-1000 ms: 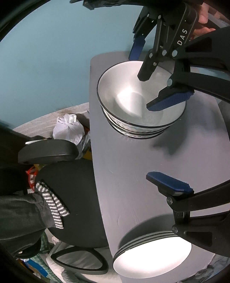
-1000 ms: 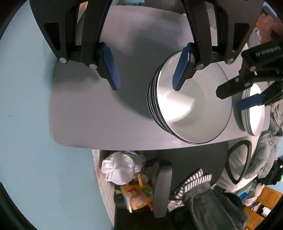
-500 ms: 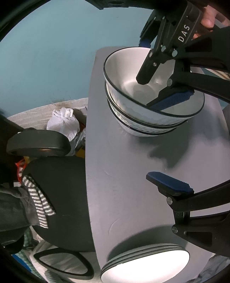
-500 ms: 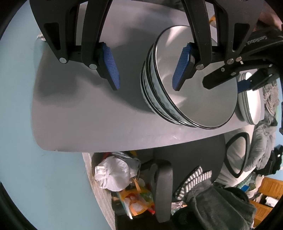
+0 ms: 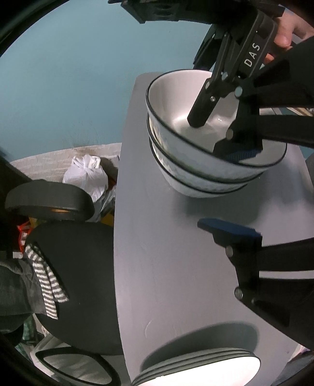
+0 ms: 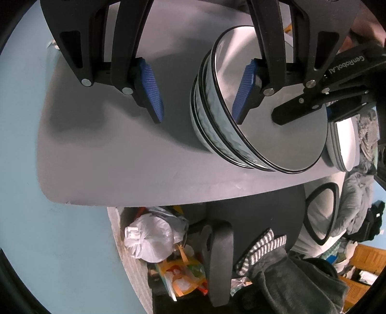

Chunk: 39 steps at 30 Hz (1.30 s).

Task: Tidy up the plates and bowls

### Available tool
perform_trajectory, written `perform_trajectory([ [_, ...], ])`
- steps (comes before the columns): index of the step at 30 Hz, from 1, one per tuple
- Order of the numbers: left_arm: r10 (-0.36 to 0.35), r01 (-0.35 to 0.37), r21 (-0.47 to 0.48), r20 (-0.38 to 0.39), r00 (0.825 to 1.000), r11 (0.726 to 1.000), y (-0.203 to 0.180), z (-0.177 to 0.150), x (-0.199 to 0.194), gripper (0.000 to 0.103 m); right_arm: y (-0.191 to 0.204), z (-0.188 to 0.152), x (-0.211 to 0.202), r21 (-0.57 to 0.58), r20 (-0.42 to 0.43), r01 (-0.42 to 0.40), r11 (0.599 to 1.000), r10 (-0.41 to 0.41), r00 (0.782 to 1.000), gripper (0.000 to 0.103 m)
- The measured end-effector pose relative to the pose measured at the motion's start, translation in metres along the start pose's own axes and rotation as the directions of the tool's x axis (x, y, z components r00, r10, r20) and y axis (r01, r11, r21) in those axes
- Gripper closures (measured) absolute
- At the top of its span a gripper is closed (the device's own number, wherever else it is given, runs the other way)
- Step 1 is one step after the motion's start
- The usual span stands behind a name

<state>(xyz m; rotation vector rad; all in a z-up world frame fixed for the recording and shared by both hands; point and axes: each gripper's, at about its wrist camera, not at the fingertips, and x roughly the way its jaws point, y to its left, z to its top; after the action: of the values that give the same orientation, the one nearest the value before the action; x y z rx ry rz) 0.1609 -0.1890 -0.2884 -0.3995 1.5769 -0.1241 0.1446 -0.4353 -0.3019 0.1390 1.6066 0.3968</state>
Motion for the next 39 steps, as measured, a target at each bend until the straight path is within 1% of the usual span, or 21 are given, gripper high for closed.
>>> perform_trajectory([
  [2, -0.017, 0.017, -0.007, -0.011, 1.0, 1.0, -0.001, 0.0, 0.001, 0.07, 0.001, 0.001, 0.0, -0.001, -0.01, -0.009, 1.0, 0.009, 1.0, 0.055],
  [3, -0.024, 0.024, -0.012, -0.016, 1.0, 1.0, -0.001, 0.0, 0.002, 0.075, 0.001, 0.001, 0.0, -0.002, -0.016, -0.013, 1.0, 0.013, 1.0, 0.058],
  [4, -0.032, 0.032, -0.021, -0.028, 0.999, 0.999, -0.002, 0.0, 0.002, 0.077, 0.002, 0.002, 0.0, -0.003, -0.024, -0.022, 1.0, 0.022, 0.999, 0.063],
  [6, -0.021, 0.02, -0.021, -0.033, 0.999, 1.0, -0.003, 0.0, 0.003, 0.078, 0.003, 0.003, 0.001, -0.004, -0.033, -0.036, 0.999, 0.036, 0.999, 0.069],
  [7, -0.016, 0.016, -0.017, -0.033, 0.999, 1.0, -0.004, -0.001, 0.003, 0.078, 0.004, 0.004, 0.001, -0.005, -0.036, -0.033, 0.999, 0.033, 0.999, 0.07],
  [14, 0.033, -0.032, 0.021, -0.035, 0.999, 0.999, -0.01, -0.003, 0.003, 0.081, 0.012, 0.005, 0.001, -0.048, -0.055, 0.012, 0.999, -0.015, 0.998, 0.071],
  [18, 0.044, -0.043, 0.022, -0.034, 0.998, 0.999, -0.01, -0.004, 0.003, 0.081, 0.012, 0.007, 0.001, -0.048, -0.067, 0.018, 0.999, -0.021, 0.997, 0.072],
  [23, 0.076, -0.076, 0.03, -0.021, 0.997, 0.997, -0.013, -0.006, 0.002, 0.081, 0.014, 0.004, 0.0, -0.05, -0.053, 0.032, 0.998, -0.034, 0.998, 0.071],
  [26, 0.079, -0.079, 0.022, -0.014, 0.997, 0.997, -0.014, -0.007, 0.002, 0.081, 0.014, 0.002, -0.001, -0.045, -0.041, 0.031, 0.998, -0.033, 0.999, 0.072],
  [31, 0.063, -0.063, -0.001, -0.012, 0.998, 0.998, -0.011, -0.007, 0.0, 0.082, 0.007, 0.002, -0.003, -0.02, -0.034, 0.035, 0.999, -0.036, 0.999, 0.083],
  [34, 0.074, -0.074, 0.005, -0.01, 0.997, 0.997, -0.012, -0.007, 0.0, 0.082, 0.008, 0.001, -0.004, -0.019, -0.03, 0.045, 0.999, -0.046, 0.998, 0.085],
  [37, 0.099, -0.098, 0.012, -0.01, 0.995, 0.995, -0.014, -0.009, -0.001, 0.082, 0.009, 0.001, -0.004, -0.001, -0.031, 0.046, 0.999, -0.046, 0.998, 0.087],
  [39, 0.103, -0.103, 0.014, -0.012, 0.995, 0.995, -0.013, -0.009, -0.001, 0.082, 0.011, 0.001, -0.004, 0.004, -0.032, 0.045, 0.999, -0.045, 0.998, 0.087],
])
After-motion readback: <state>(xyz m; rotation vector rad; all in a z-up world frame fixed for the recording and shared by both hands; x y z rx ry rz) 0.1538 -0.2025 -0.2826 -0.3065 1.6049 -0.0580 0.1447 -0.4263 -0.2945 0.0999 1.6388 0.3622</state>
